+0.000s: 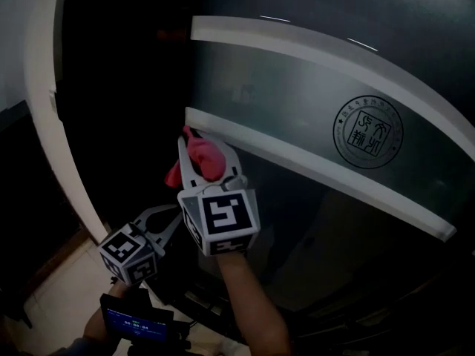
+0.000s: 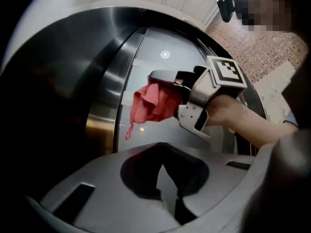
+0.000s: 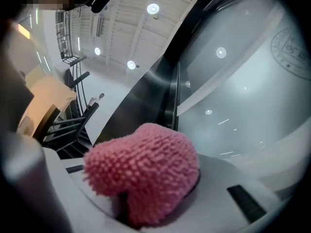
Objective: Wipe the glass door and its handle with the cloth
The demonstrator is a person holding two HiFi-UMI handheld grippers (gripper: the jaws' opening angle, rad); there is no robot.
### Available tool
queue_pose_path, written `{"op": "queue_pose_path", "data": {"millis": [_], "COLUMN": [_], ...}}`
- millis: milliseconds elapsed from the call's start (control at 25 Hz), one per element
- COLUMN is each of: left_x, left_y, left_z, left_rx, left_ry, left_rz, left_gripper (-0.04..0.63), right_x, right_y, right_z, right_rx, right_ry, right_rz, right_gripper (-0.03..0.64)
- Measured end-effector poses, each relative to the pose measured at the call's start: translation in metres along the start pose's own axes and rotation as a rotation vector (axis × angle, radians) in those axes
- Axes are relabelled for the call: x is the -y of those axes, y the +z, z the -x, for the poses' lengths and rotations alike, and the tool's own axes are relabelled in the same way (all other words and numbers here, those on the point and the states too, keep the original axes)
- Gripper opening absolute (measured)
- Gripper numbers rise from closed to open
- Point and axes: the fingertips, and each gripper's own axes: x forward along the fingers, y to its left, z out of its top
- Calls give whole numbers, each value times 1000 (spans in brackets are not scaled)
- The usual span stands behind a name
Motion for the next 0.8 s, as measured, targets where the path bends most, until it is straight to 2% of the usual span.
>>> {"op": "queue_pose_path", "data": {"millis": [160,280,480,640,800], "left_x": [-41,-46,7,70,136], "left_y": [14,25,26,17,10], "left_z": [-9,-21,-54,-84,-106], "left_rx": [22,54,63,62,51], "left_ry": [-51,-124,-344,-487,-605], "left_rz": [4,25,50,83,95], "left_gripper": [0,0,0,0,0], "right_x": [6,20,76,129,165], "right_y": [-1,1,17,31,46], "right_z": [-49,-41,41,128,201], "right_rx": [-5,-10,18,-19,-69], "right_ry": [-60,-133,-305,-474,-575], "right_rz": [35,52,116,168,258], "right_gripper": [58,58,58,58,58]}}
